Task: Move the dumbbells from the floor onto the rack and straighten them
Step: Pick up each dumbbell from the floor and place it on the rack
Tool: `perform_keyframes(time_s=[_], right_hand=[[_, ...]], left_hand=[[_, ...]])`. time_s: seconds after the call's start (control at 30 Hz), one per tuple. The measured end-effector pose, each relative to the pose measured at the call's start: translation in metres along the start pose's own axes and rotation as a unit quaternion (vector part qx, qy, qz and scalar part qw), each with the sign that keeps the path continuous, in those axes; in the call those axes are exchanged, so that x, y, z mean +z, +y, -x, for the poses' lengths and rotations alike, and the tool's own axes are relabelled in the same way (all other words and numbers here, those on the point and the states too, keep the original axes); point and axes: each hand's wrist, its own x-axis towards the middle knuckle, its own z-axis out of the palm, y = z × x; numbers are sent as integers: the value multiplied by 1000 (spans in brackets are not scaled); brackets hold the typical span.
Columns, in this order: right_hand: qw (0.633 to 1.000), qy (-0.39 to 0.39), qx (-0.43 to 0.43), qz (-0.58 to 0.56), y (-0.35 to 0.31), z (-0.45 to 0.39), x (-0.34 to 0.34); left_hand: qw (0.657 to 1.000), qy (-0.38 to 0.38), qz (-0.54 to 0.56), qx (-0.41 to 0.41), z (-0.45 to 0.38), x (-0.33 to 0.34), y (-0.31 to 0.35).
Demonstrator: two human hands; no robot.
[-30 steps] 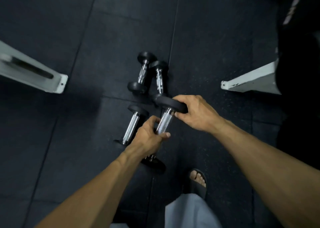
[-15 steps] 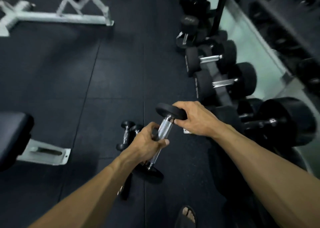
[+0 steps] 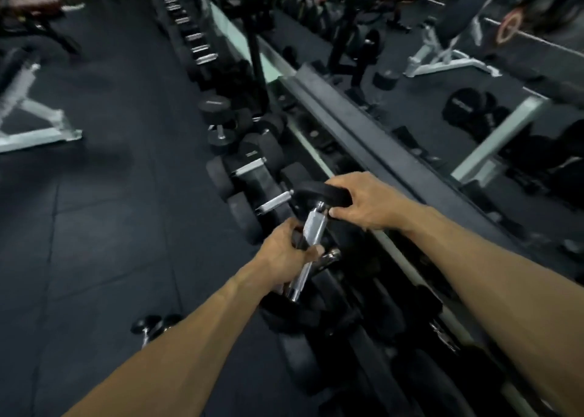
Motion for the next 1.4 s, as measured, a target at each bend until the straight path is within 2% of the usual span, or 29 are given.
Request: perform_keyframes(time_s=[0.43,0.57,0.7,0.97,1.2,1.3,1.4], right_hand=[[990,58,123,36,171,107,-107],[985,62,154,37,206,119,-121],[980,59,191,-4,233,124,-114],[977,54,201,-36,245,121,-109],[974,29,226,-8,234,121,-112],[973,56,224,-12,216,113,-116],[978,87,188,11,184,92,-118]], left_hand=[[987,-149,-6,58,-83,177,122],[983,-175,-14,56,-103,209,141],[975,-200,-76,56,-116,221,148],[974,-213,-67,42,-121,217,148],[971,-174,-144,80,-115,206,152],[967,-170,-165,95,-110,190,152],[967,-144,-180,111,-103,166,149]])
